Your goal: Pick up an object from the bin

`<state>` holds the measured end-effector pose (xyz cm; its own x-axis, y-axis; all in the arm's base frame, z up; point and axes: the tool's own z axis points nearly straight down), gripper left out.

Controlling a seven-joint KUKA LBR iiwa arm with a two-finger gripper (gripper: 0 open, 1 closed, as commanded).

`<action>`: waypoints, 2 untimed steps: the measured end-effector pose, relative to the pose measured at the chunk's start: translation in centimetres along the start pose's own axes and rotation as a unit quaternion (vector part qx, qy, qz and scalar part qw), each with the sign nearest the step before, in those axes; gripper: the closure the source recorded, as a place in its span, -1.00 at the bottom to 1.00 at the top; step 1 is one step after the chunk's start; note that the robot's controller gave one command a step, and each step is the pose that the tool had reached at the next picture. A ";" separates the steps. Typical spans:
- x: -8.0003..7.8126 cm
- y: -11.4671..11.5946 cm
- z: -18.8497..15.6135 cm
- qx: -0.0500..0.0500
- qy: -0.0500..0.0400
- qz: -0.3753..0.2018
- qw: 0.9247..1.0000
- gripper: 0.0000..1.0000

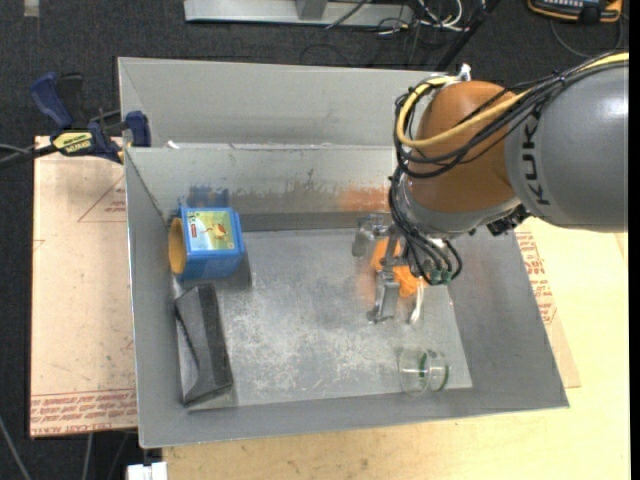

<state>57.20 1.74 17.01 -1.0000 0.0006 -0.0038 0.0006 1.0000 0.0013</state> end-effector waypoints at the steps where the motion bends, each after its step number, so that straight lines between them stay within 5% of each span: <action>1: 0.3 -5.3 1.4 0.000 0.002 -0.084 0.997 -1.00; 2: -2.1 -7.6 1.3 0.000 -0.001 -0.046 0.999 -1.00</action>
Offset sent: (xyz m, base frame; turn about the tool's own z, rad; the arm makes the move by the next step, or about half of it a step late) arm 0.0273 -0.0786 -0.0134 -0.0737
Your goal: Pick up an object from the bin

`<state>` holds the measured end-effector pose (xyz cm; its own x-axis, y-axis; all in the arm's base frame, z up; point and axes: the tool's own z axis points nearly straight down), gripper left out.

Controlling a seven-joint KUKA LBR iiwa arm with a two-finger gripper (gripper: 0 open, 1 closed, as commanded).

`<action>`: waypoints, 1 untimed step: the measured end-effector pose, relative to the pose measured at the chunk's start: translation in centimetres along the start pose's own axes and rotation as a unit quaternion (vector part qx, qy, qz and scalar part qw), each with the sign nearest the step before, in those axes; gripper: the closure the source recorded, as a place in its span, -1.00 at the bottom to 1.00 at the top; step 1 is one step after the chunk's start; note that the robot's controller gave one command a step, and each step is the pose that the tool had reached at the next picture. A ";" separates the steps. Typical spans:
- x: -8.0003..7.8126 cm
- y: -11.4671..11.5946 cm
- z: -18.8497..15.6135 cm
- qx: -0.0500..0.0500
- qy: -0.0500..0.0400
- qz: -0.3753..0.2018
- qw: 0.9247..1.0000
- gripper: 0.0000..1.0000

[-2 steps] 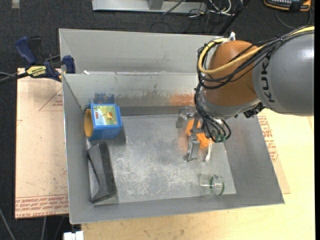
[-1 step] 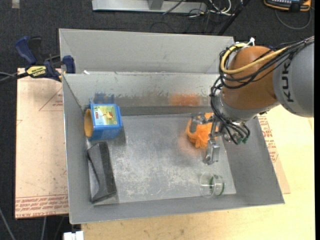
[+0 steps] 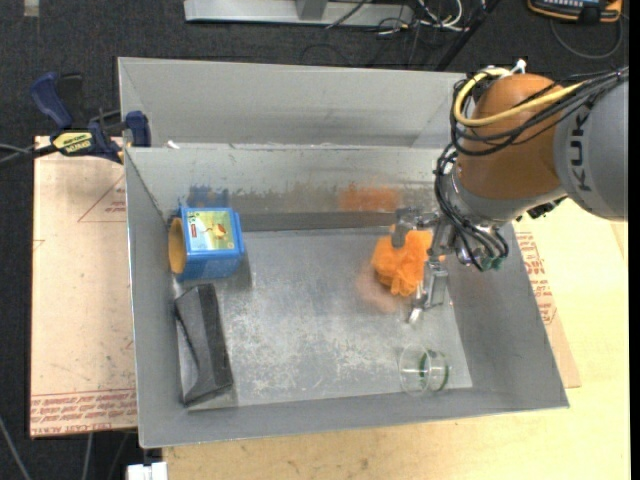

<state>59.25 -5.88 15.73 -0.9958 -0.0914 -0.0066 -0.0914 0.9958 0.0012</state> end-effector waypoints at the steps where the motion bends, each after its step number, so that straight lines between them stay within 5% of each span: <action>1: -1.1 -4.1 5.1 0.000 -0.002 -0.099 0.995 -1.00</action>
Offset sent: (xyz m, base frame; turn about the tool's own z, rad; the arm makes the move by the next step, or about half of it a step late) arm 0.0375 -0.0475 -0.0873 -0.3079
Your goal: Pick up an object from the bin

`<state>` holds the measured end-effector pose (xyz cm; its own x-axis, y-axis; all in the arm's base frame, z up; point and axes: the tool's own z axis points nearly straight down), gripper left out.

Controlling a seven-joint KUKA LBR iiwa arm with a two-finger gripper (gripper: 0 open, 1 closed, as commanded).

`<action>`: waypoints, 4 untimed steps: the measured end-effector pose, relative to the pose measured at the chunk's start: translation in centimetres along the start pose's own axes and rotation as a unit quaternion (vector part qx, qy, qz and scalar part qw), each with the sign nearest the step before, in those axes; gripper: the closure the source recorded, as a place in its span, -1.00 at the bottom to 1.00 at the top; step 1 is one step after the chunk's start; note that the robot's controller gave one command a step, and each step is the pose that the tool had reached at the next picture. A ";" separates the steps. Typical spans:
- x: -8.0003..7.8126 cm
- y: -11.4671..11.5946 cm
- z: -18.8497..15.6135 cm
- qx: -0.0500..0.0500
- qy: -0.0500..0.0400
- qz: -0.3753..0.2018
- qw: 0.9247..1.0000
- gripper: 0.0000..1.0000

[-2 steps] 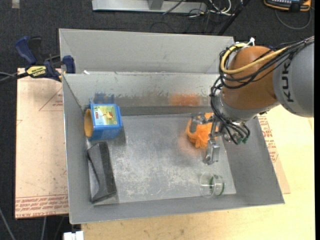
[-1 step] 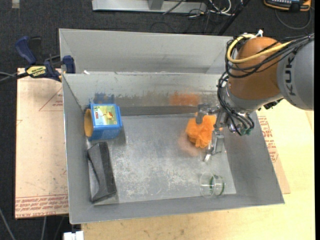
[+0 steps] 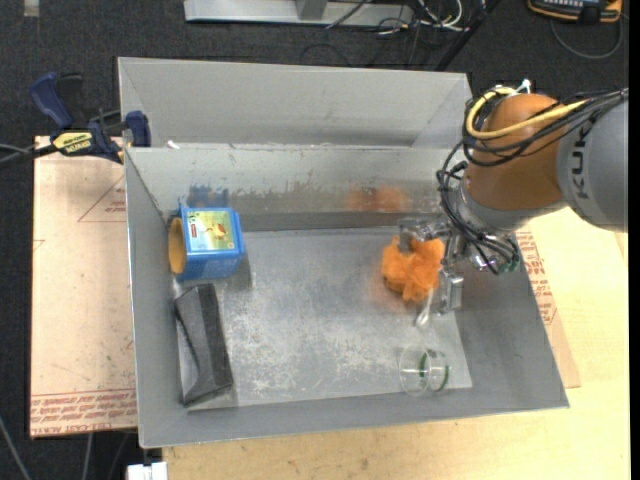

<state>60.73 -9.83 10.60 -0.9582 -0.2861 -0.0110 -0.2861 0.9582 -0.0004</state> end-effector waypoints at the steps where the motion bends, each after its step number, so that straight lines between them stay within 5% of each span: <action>1: -2.1 -1.3 3.4 -0.001 -0.001 -0.053 0.999 1.00; 4: -2.1 -1.3 2.6 -0.001 -0.001 -0.053 0.999 1.00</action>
Offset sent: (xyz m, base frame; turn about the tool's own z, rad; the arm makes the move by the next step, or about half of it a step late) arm 0.0000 0.0000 0.0000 0.0000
